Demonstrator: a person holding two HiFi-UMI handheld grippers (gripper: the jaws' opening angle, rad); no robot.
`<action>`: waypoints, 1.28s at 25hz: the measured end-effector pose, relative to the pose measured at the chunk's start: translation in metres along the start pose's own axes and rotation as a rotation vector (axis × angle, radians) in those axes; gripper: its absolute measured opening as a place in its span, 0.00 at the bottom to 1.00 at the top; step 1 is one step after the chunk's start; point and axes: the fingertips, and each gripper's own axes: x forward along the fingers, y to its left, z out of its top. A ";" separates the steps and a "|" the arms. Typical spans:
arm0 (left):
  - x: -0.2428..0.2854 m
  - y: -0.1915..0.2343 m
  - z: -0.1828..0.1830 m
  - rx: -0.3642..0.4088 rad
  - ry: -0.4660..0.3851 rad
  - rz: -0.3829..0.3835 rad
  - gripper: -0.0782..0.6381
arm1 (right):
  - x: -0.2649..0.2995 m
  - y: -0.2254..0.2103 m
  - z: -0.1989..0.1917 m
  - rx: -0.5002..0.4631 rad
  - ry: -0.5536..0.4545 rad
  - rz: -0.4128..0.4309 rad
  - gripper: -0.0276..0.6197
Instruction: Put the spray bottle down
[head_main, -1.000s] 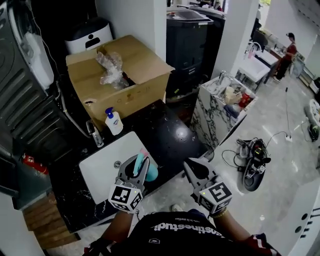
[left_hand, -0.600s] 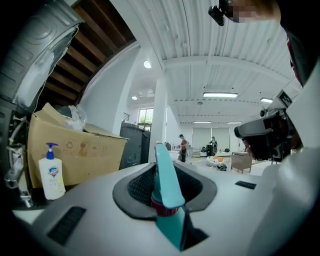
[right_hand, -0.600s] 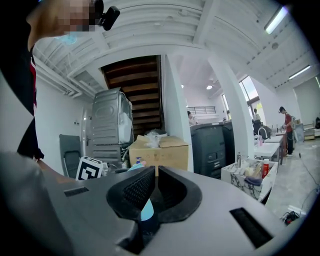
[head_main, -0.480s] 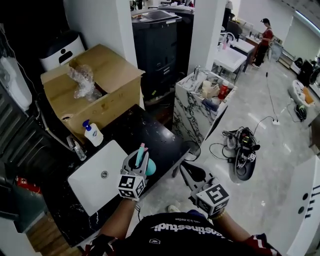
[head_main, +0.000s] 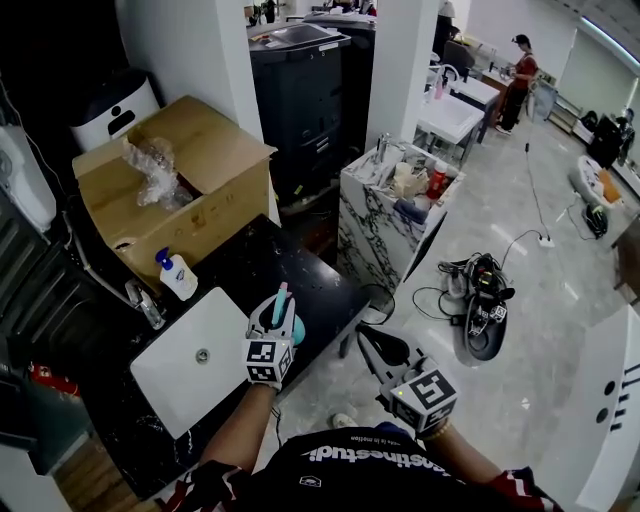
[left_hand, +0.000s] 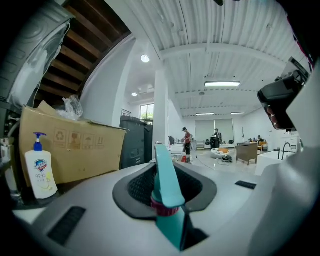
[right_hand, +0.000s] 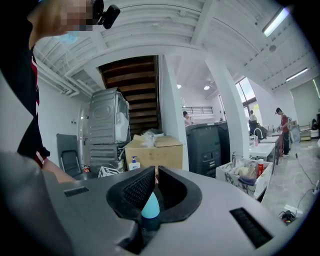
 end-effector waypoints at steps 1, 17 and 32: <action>0.001 -0.001 -0.001 0.007 0.001 0.000 0.25 | 0.000 -0.001 0.000 0.000 0.000 -0.001 0.12; 0.005 -0.007 -0.004 -0.011 0.017 -0.051 0.26 | -0.001 0.002 -0.019 0.046 0.020 0.008 0.12; 0.011 -0.011 -0.004 0.020 0.061 -0.060 0.33 | -0.003 -0.001 -0.016 0.049 0.009 0.004 0.12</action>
